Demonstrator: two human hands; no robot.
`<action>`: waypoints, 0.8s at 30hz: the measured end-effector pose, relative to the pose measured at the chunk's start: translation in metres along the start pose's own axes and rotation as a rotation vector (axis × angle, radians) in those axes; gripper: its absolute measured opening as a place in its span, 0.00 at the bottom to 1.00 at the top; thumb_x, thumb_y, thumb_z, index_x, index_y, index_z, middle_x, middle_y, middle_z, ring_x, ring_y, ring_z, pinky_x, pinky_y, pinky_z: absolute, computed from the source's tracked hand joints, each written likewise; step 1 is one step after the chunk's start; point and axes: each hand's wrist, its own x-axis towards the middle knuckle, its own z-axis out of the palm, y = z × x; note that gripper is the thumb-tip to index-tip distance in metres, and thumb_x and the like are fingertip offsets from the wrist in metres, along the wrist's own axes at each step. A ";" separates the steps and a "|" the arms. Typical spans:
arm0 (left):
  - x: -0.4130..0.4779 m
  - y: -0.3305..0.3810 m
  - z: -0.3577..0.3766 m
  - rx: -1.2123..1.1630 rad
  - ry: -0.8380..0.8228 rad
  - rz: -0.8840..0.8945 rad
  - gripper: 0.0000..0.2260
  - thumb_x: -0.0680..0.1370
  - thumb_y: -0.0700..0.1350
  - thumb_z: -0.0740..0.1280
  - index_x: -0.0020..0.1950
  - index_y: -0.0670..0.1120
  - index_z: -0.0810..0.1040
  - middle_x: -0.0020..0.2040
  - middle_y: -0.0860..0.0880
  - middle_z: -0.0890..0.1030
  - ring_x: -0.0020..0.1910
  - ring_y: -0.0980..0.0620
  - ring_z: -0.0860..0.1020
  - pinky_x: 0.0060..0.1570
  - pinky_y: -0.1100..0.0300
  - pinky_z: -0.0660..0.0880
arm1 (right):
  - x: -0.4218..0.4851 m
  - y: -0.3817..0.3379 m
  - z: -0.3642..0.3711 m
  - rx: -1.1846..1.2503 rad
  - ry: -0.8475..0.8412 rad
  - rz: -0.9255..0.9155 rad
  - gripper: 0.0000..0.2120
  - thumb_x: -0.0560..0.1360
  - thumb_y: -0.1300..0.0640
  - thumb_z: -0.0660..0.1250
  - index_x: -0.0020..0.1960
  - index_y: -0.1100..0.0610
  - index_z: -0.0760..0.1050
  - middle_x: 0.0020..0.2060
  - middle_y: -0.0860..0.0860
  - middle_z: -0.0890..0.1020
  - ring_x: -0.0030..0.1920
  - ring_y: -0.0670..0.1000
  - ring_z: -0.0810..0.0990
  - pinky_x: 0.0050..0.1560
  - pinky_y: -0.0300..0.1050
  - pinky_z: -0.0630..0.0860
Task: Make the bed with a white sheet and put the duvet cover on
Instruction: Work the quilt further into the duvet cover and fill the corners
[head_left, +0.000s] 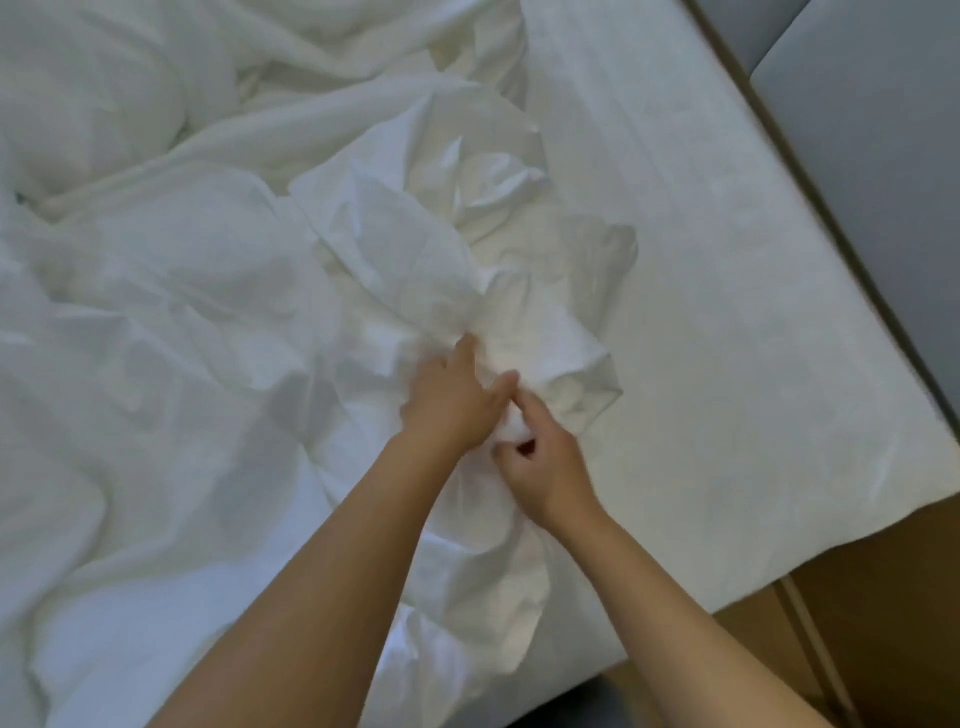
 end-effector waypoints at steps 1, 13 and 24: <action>0.010 -0.005 0.005 -0.003 -0.036 -0.047 0.33 0.77 0.61 0.61 0.77 0.52 0.52 0.72 0.39 0.63 0.70 0.40 0.62 0.68 0.46 0.62 | 0.004 0.003 -0.016 -0.011 0.087 -0.028 0.24 0.72 0.63 0.65 0.67 0.50 0.70 0.38 0.45 0.80 0.36 0.42 0.76 0.41 0.35 0.74; 0.054 -0.016 0.065 0.224 -0.011 -0.253 0.44 0.72 0.61 0.68 0.77 0.54 0.43 0.73 0.42 0.51 0.72 0.38 0.53 0.67 0.41 0.63 | 0.260 0.025 -0.096 -0.771 -0.177 -0.090 0.53 0.62 0.29 0.68 0.76 0.53 0.50 0.74 0.55 0.58 0.75 0.55 0.53 0.71 0.61 0.46; 0.060 -0.016 0.056 0.054 -0.020 -0.221 0.30 0.72 0.53 0.70 0.72 0.49 0.66 0.72 0.47 0.65 0.72 0.44 0.59 0.70 0.52 0.61 | 0.196 0.028 -0.083 -0.440 -0.168 -0.227 0.12 0.73 0.49 0.65 0.46 0.55 0.66 0.40 0.51 0.75 0.43 0.57 0.75 0.40 0.47 0.66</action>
